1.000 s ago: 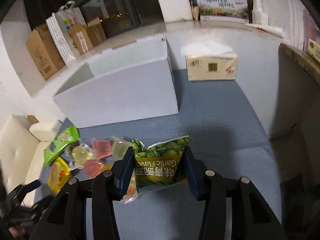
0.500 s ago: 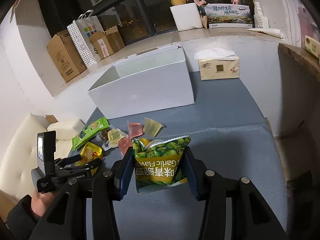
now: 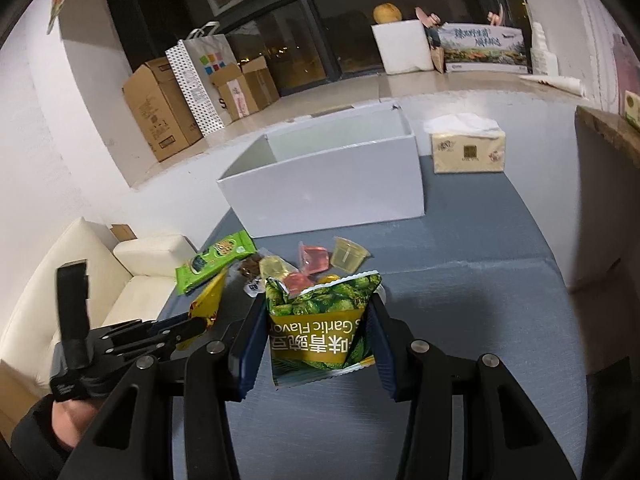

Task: Organize snacks
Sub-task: 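Grasp the yellow snack bag with the left gripper while the right carries the garlic bag toward the box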

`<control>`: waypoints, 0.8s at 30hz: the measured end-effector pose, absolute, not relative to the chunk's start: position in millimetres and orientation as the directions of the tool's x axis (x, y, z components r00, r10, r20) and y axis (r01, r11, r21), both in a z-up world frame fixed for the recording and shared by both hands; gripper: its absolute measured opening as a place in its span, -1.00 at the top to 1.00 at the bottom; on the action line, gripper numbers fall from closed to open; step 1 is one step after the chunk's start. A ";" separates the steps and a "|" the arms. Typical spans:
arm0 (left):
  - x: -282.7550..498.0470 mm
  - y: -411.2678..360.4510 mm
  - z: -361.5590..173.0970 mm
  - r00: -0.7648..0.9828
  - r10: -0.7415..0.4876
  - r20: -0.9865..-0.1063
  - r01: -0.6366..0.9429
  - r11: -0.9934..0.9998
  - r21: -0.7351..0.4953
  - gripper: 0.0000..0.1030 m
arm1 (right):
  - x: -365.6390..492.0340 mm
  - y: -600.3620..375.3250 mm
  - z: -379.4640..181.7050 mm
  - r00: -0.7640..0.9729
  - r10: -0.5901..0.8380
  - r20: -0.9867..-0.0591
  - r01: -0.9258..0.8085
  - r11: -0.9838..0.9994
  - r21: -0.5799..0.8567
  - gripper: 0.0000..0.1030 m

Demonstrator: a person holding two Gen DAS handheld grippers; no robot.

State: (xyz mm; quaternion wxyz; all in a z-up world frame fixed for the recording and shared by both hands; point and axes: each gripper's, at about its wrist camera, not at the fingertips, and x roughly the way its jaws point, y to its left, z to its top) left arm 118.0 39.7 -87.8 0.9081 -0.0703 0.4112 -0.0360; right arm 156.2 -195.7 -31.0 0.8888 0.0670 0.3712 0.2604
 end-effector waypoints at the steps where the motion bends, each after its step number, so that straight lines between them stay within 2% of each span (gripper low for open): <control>1: 115.3 39.0 -80.7 0.670 -0.127 -0.732 0.016 0.987 -0.157 0.67 | 155.0 -194.5 -29.2 0.590 0.514 -0.622 -0.417 0.854 0.311 0.00; 10: 107.6 20.0 -58.8 0.701 -0.152 -0.697 0.097 0.988 -0.118 0.73 | 151.7 -189.9 -22.1 0.594 0.523 -0.612 -0.436 0.848 0.301 0.00; 19: 108.6 14.5 -2.2 0.777 -0.166 -0.607 0.134 0.986 -0.098 0.74 | 158.9 -185.0 -3.1 0.606 0.542 -0.582 -0.463 0.836 0.295 0.00; 24: 134.7 13.3 33.4 0.812 -0.169 -0.559 0.147 0.986 -0.085 0.74 | 185.0 -181.3 28.5 0.639 0.543 -0.545 -0.479 0.835 0.270 0.00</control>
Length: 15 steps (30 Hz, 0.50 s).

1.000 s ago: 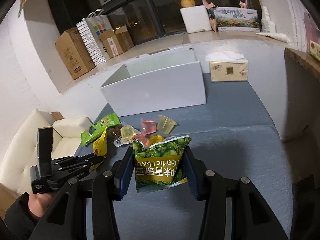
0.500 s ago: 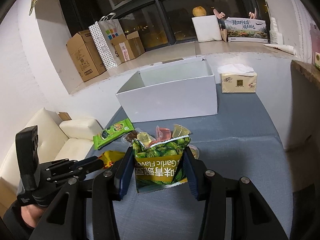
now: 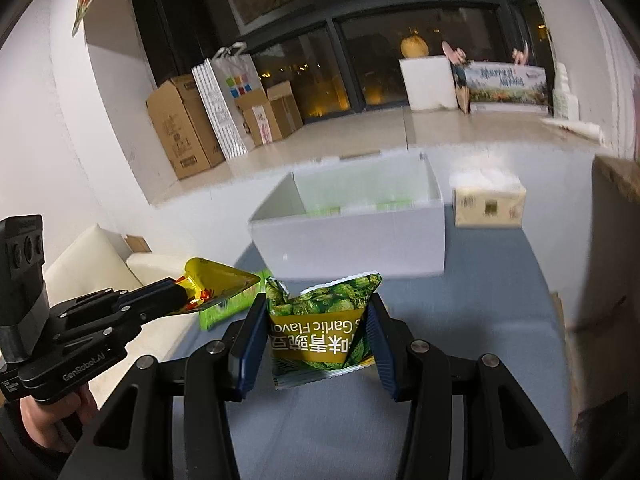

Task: Organize snacks
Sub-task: 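Grasp the yellow snack bag with the left gripper while the right carries the garlic bag toward the box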

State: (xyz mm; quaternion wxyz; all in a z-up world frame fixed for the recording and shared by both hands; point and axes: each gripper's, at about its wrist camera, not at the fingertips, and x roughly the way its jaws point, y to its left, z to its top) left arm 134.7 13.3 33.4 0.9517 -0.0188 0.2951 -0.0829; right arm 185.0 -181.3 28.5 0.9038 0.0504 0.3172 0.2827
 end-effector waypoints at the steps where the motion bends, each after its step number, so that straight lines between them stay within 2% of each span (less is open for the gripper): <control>1: 141.5 12.6 40.5 0.817 -0.169 -0.551 0.151 0.985 -0.078 0.74 | 193.1 -179.6 36.7 0.651 0.539 -0.535 -0.482 0.838 0.257 0.00; 9: 235.2 29.2 82.1 0.841 -0.148 -0.521 0.129 0.989 -0.074 0.74 | 281.4 -162.8 79.1 0.681 0.517 -0.519 -0.471 0.852 0.230 0.00; 15: 306.4 43.0 75.0 0.826 -0.125 -0.550 0.099 0.992 -0.077 0.74 | 349.4 -145.3 63.6 0.652 0.506 -0.565 -0.457 0.856 0.240 0.00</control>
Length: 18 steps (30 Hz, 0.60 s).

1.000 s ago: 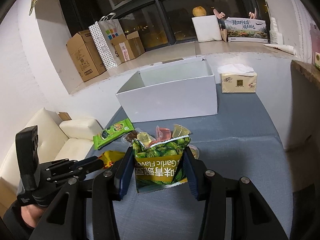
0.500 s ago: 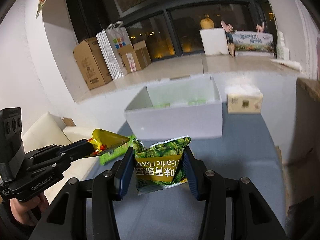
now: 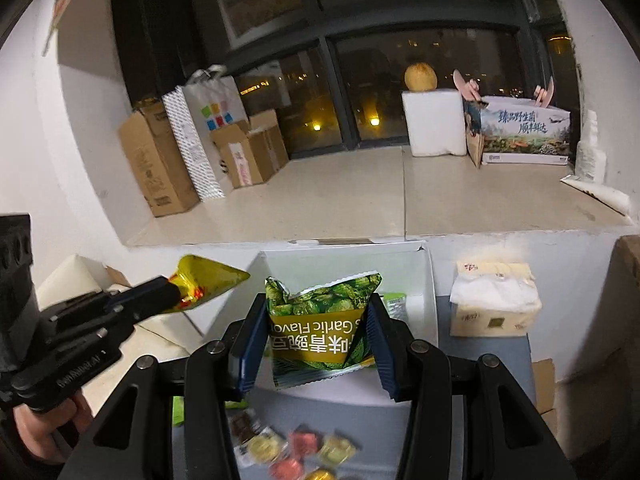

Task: Organize snacks
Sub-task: 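Grasp the yellow snack bag with the left gripper while the right carries the garlic bag toward the box, then lower both bags into the white box and open both grippers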

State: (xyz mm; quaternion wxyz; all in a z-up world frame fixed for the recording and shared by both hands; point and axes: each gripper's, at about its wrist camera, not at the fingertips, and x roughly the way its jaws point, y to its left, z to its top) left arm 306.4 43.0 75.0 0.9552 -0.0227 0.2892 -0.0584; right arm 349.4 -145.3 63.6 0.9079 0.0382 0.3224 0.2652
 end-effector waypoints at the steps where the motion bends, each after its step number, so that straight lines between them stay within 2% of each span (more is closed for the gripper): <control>1: 314.1 42.7 71.3 0.823 -0.118 -0.556 0.095 0.993 -0.070 0.74 | 358.7 -142.6 57.6 0.648 0.497 -0.577 -0.451 0.861 0.234 0.00; 5: 349.1 39.6 47.6 0.801 -0.104 -0.589 0.089 0.995 -0.054 0.73 | 394.3 -139.3 26.1 0.593 0.505 -0.627 -0.407 0.860 0.308 0.00; 8: 360.6 35.8 32.9 0.791 -0.076 -0.607 0.076 0.997 -0.025 0.69 | 407.7 -132.4 10.6 0.588 0.456 -0.667 -0.389 0.883 0.261 -0.04; 9: 363.4 37.0 28.3 0.791 -0.068 -0.608 0.065 0.998 -0.027 0.64 | 410.2 -129.9 6.0 0.590 0.437 -0.679 -0.388 0.891 0.236 -0.36; 10: 364.6 37.4 25.0 0.788 -0.060 -0.612 0.056 0.998 -0.026 0.55 | 412.3 -127.9 1.6 0.588 0.415 -0.694 -0.382 0.899 0.213 -0.91; 11: 365.9 38.8 21.9 0.784 -0.040 -0.620 0.037 0.999 -0.017 0.09 | 412.0 -129.3 -0.9 0.592 0.404 -0.697 -0.373 0.904 0.207 -1.00; 12: 365.5 40.7 20.2 0.780 -0.035 -0.625 0.028 0.999 -0.021 -0.63 | 410.2 -132.8 -0.9 0.600 0.409 -0.687 -0.369 0.904 0.215 -1.00; 13: 364.7 43.3 18.7 0.775 -0.047 -0.631 0.029 0.999 -0.039 -0.92 | 408.3 -137.4 -0.5 0.609 0.410 -0.679 -0.359 0.906 0.224 -1.00; 14: 362.6 44.8 19.1 0.781 -0.054 -0.622 0.033 0.998 -0.046 -1.00 | 407.2 -139.8 -0.5 0.614 0.404 -0.678 -0.351 0.909 0.225 -1.00; 18: 351.8 46.9 23.2 0.791 -0.038 -0.611 0.019 0.999 -0.037 -1.00 | 397.2 -148.7 1.2 0.611 0.416 -0.674 -0.354 0.905 0.238 -1.00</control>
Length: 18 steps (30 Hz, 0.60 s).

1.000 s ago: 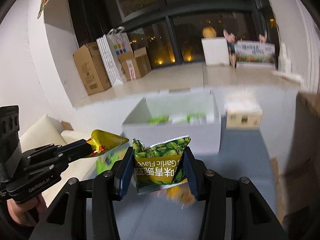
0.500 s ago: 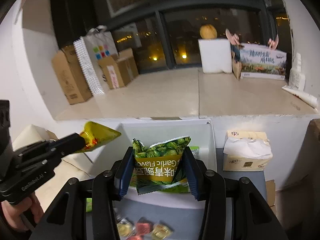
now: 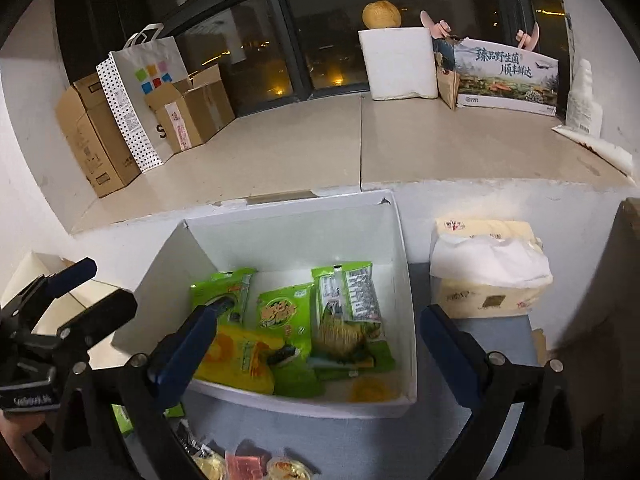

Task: Organize snacks
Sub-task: 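Lower both bags into the white box and open both grippers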

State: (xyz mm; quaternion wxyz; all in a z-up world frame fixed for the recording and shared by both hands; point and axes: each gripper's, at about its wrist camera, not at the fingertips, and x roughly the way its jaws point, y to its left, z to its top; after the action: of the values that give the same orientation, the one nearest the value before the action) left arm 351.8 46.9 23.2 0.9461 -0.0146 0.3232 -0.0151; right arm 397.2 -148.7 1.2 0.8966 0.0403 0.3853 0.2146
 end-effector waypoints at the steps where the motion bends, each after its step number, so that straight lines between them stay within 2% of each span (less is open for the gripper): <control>1: 348.5 46.6 24.4 0.792 -0.038 -0.609 0.019 0.999 -0.038 -1.00 | 391.8 -151.5 3.7 0.617 0.424 -0.663 -0.359 0.902 0.242 -1.00; 7: 323.4 43.7 37.1 0.787 -0.051 -0.614 0.026 0.998 -0.048 -1.00 | 359.4 -169.0 23.1 0.637 0.448 -0.627 -0.359 0.893 0.273 -1.00; 12: 273.7 41.6 46.4 0.793 -0.063 -0.606 0.039 0.998 -0.052 -1.00 | 310.4 -190.2 36.0 0.666 0.459 -0.588 -0.379 0.887 0.263 -1.00; 18: 191.8 32.9 17.0 0.766 -0.098 -0.635 0.063 0.995 -0.077 -1.00 | 243.1 -205.6 8.8 0.637 0.474 -0.607 -0.417 0.875 0.246 -1.00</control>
State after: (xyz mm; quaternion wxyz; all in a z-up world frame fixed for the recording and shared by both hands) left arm 191.8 32.9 17.0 0.9394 -0.0254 0.3392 -0.0428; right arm 243.1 -205.6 8.8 0.9039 0.0416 0.3472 0.2465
